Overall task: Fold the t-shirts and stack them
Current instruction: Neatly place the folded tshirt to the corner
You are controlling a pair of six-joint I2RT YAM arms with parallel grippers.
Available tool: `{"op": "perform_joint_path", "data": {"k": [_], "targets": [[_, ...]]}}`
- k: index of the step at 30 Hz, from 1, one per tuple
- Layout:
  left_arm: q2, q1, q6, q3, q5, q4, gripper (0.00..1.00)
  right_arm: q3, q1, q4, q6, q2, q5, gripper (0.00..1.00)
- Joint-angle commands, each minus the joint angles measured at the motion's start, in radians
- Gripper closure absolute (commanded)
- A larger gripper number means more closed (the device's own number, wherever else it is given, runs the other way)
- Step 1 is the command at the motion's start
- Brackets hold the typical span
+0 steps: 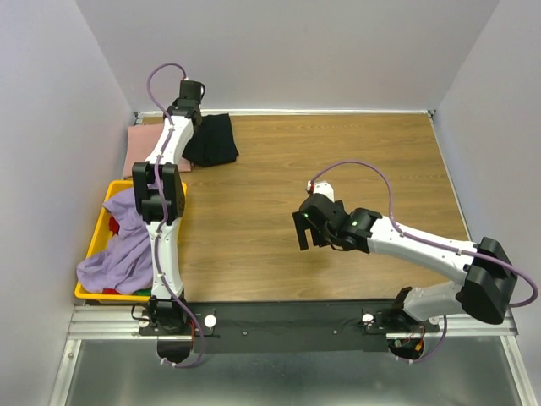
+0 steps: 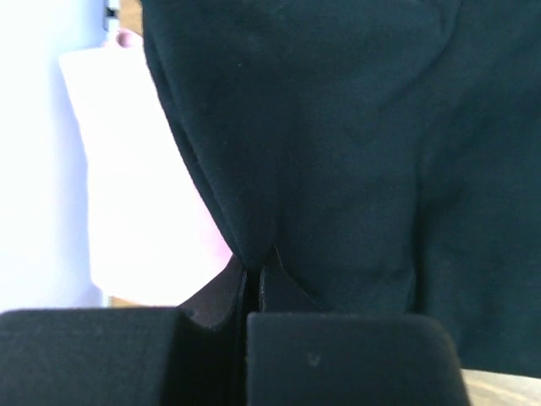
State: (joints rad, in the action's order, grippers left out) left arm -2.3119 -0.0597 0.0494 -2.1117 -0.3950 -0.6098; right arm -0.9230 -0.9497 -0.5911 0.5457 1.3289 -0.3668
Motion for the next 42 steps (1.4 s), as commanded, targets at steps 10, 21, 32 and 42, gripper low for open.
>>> {"op": "perform_joint_path", "data": {"k": [10, 21, 32, 42], "targets": [[0.068, 0.084, 0.243, -0.133, 0.009, -0.143, 1.00, -0.238, -0.004, -0.228, 0.051, 0.113, -0.008, 0.02], [0.063, 0.173, 0.314, -0.142, -0.116, -0.096, 1.00, -0.339, -0.003, -0.334, 0.125, 0.174, 0.005, 0.03], [0.026, 0.236, 0.311, -0.142, -0.174, -0.047, 0.88, -0.395, -0.004, -0.375, 0.131, 0.208, -0.001, 0.03], [0.035, 0.247, 0.296, -0.146, -0.311, 0.021, 0.02, -0.372, -0.003, -0.378, 0.149, 0.185, -0.012, 0.03]]}}
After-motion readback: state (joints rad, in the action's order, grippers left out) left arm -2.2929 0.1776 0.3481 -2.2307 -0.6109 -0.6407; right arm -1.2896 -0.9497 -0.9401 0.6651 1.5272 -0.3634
